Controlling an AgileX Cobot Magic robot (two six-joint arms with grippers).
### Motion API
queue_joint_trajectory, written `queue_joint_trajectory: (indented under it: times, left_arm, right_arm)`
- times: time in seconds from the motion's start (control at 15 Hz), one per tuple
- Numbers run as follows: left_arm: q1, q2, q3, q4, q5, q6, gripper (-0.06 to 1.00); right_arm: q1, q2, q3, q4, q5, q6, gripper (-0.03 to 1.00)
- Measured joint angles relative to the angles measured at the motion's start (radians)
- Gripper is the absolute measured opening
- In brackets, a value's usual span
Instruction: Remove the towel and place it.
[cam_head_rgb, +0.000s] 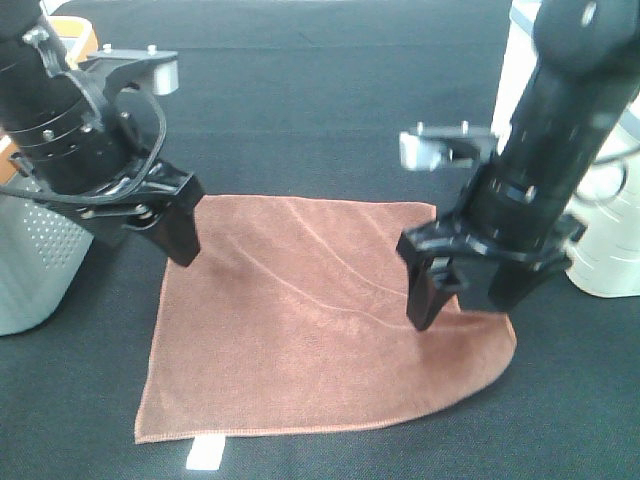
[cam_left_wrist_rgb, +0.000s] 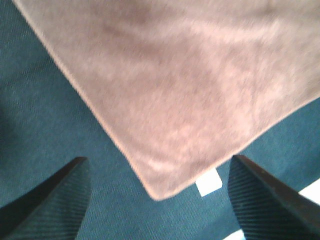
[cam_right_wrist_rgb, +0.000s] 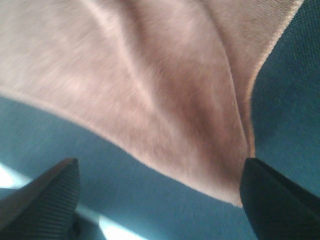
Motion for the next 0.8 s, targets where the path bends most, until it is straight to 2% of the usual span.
queue_joint_trajectory:
  times: [0.13, 0.53, 0.8]
  left_arm:
    - [0.0, 0.0, 0.0, -0.002, -0.007, 0.0, 0.73]
    - [0.0, 0.0, 0.0, -0.002, -0.008, 0.0, 0.73]
    - [0.0, 0.0, 0.0, -0.002, -0.008, 0.0, 0.73]
  right_arm:
    - [0.0, 0.038, 0.033, 0.0, -0.059, 0.002, 0.82]
    - [0.0, 0.168, 0.052, 0.019, -0.069, 0.004, 0.82]
    - [0.0, 0.068, 0.052, 0.024, 0.005, -0.001, 0.82]
